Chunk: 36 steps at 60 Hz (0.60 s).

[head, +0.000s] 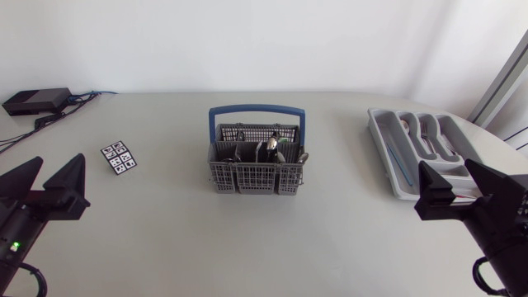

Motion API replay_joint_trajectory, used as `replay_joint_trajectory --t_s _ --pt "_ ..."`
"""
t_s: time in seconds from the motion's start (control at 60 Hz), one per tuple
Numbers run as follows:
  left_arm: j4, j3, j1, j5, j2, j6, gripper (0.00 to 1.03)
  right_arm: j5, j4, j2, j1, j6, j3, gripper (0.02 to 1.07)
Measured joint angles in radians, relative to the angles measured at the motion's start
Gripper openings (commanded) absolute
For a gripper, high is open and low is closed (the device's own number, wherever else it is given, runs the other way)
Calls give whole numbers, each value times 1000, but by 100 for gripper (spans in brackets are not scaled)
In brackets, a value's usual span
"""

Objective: Transfer all utensils from the basket to the drawer tray.

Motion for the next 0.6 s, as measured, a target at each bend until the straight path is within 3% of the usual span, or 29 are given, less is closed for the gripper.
replay_joint_trajectory --t_s 0.283,0.517,0.6 --pt "-19 201 -75 0 423 -7 92 27 20 336 32 39 164 103" --pt "-188 428 -179 -1 742 23 92 23 -117 493 56 76 267 102" --pt "-211 494 -234 -56 826 90 92 28 -193 528 76 76 306 102"
